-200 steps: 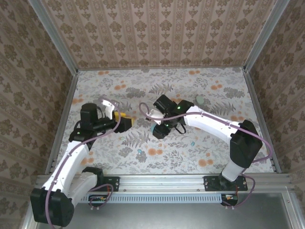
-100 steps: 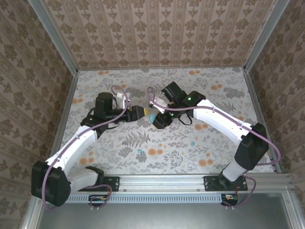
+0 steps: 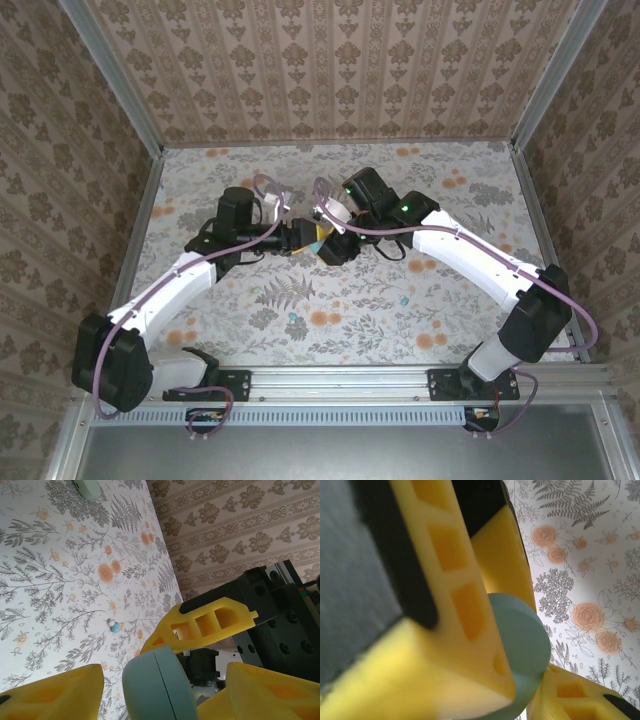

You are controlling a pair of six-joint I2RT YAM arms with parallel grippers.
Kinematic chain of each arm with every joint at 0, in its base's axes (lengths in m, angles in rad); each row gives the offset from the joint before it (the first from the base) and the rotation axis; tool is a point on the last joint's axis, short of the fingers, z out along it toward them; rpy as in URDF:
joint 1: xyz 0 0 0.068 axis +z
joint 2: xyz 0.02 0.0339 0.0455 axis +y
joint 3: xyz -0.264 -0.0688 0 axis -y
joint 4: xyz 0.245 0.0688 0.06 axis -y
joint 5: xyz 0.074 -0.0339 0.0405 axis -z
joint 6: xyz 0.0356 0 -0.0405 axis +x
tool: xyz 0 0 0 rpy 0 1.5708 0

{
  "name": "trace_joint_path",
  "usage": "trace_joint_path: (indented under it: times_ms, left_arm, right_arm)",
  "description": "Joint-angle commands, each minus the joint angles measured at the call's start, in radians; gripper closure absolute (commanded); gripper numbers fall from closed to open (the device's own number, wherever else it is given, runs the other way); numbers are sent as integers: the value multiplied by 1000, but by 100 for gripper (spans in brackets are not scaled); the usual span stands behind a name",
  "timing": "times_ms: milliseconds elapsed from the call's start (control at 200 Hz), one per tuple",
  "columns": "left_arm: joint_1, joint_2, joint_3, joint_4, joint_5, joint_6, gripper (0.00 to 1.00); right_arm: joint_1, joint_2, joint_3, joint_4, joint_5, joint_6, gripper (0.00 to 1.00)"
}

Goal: Insert wireless bluetooth earbuds into charging case

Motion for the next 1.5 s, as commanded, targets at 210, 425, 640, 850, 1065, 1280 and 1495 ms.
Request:
trace_joint_path:
  times_ms: [210,425,640,850,1065,1280,1495]
  left_arm:
    - [-14,12,46,-8,34,-58,63]
    - [13,-5,33,39,-35,-146,78]
    - [46,-37,-4,215,-103,-324,79]
    - [78,-36,-41,372,-138,-488,79]
    - [65,-32,-24,388,-143,-520,79]
    - [59,-30,-6,375,-131,-513,79]
    - [59,-31,-6,373,-112,-513,80]
  right_arm:
    - [-3,-57,-36,76,35,13,58]
    - [-24,-131,-98,167,25,103,34]
    - [-84,-343,-385,580,13,362,23]
    - [-75,-321,-415,663,56,401,22]
    - [-36,-224,-354,738,50,387,21]
    - [-35,-117,-274,757,24,380,23]
    - [-36,-70,-224,747,3,352,43]
